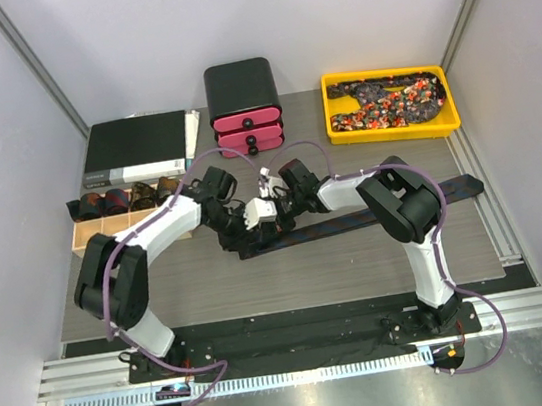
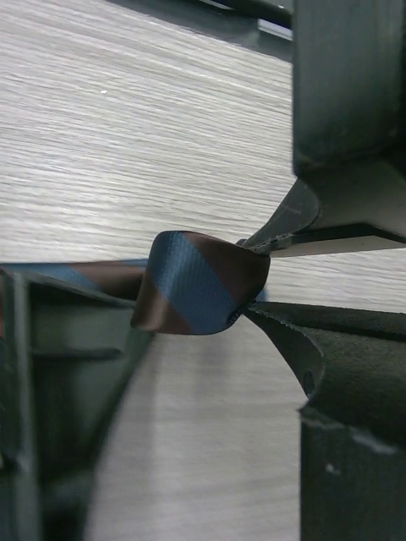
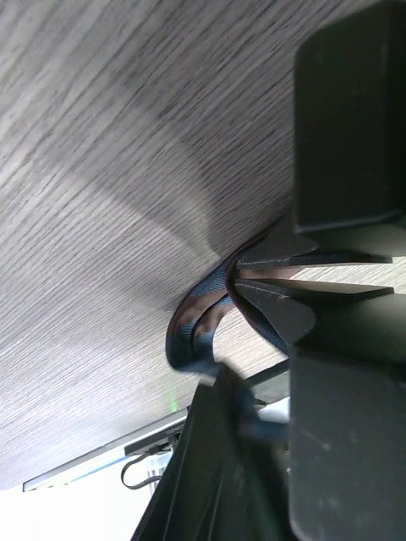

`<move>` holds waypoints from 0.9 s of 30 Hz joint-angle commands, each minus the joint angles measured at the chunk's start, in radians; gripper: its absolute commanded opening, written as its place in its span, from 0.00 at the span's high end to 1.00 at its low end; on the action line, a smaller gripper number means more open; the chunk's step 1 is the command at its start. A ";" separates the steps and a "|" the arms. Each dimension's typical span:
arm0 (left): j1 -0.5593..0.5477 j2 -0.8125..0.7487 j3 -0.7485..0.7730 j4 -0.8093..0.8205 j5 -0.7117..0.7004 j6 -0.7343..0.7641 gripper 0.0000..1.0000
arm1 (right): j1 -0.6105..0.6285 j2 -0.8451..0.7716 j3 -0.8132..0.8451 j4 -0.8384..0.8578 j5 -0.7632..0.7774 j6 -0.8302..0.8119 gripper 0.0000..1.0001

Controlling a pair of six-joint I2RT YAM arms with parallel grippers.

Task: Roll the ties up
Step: Roll the tie at the center of the board.

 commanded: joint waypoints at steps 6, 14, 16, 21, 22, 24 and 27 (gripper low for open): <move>-0.058 0.147 0.063 0.073 -0.065 -0.104 0.73 | -0.043 -0.143 -0.014 -0.082 -0.018 0.002 0.75; -0.060 0.190 0.076 0.071 -0.094 -0.116 0.71 | -0.144 -0.249 -0.073 -0.159 -0.080 -0.015 0.63; -0.060 0.196 0.076 0.074 -0.093 -0.114 0.70 | -0.144 -0.260 -0.090 -0.150 -0.087 -0.009 0.53; -0.063 0.198 0.070 0.082 -0.088 -0.108 0.69 | -0.143 -0.259 -0.175 0.098 -0.119 0.223 0.45; -0.063 0.198 0.069 0.083 -0.088 -0.108 0.69 | -0.143 -0.248 -0.181 0.127 -0.123 0.250 0.45; -0.063 0.195 0.066 0.089 -0.090 -0.107 0.69 | -0.133 -0.232 -0.199 0.222 -0.133 0.340 0.45; -0.063 0.198 0.066 0.089 -0.096 -0.104 0.69 | -0.124 -0.206 -0.230 0.355 -0.142 0.423 0.46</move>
